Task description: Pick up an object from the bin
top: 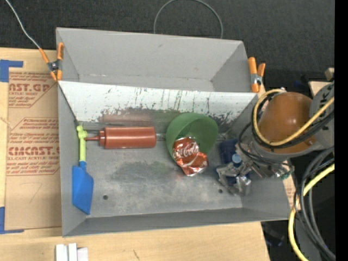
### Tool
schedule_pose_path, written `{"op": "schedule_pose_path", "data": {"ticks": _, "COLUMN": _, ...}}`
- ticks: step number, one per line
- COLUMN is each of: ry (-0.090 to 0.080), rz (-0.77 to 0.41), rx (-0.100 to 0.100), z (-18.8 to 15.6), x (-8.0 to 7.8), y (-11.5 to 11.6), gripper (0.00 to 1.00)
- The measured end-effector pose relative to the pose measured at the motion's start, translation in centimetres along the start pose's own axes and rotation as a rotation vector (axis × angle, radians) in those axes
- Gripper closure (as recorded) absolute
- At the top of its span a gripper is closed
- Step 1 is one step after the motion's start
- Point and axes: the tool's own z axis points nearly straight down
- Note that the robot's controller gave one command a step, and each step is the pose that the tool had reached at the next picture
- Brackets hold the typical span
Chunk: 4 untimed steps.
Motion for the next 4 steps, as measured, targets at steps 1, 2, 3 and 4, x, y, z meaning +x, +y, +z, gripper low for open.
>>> {"op": "schedule_pose_path", "data": {"ticks": 1, "ry": 0.000, "rz": 0.000, "rx": 0.000, "z": 0.0, "x": 0.0, "y": 0.0, "gripper": 1.00}}
{"op": "schedule_pose_path", "data": {"ticks": 2, "ry": 0.000, "rz": -0.046, "rx": -0.001, "z": -9.6, "x": 0.0, "y": -0.5, "gripper": 1.00}}
{"op": "schedule_pose_path", "data": {"ticks": 3, "ry": 0.000, "rz": -0.057, "rx": -0.002, "z": -3.6, "x": -1.2, "y": 0.5, "gripper": 1.00}}
{"op": "schedule_pose_path", "data": {"ticks": 4, "ry": -0.005, "rz": -0.057, "rx": 0.006, "z": -5.3, "x": -1.0, "y": 0.1, "gripper": 1.00}}
